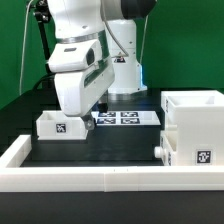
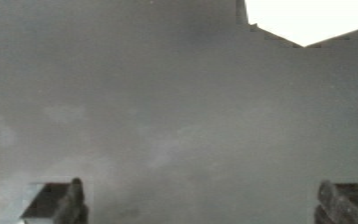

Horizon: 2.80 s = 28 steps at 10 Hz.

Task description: Assemble drawer

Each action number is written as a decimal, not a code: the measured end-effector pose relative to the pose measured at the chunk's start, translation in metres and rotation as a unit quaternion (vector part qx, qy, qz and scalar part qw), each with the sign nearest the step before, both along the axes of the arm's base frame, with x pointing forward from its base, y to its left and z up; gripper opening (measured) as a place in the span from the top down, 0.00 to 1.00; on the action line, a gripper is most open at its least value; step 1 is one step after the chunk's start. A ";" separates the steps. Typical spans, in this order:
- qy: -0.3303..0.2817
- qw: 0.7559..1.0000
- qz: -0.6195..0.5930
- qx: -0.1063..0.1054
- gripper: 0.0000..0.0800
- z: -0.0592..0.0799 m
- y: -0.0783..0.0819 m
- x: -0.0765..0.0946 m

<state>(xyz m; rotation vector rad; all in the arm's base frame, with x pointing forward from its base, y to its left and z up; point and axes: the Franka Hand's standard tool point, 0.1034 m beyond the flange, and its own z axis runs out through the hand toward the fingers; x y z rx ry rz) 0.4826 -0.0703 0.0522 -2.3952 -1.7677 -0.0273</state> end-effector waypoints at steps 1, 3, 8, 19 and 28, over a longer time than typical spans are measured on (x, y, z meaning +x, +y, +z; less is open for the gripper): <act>0.000 1.000 0.000 0.000 0.19 0.000 0.000 0.000; 0.001 1.000 0.000 0.000 0.19 -0.001 0.000 0.000; -0.005 0.995 -0.097 -0.013 0.19 0.005 -0.005 -0.005; 0.024 0.839 -0.542 -0.041 0.19 0.012 -0.006 -0.026; 0.004 0.827 -0.559 -0.048 0.19 0.006 -0.018 -0.062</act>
Offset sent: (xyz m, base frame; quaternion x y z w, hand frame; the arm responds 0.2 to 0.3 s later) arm 0.0000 0.0000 0.0000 0.0000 0.0000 0.0000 1.0000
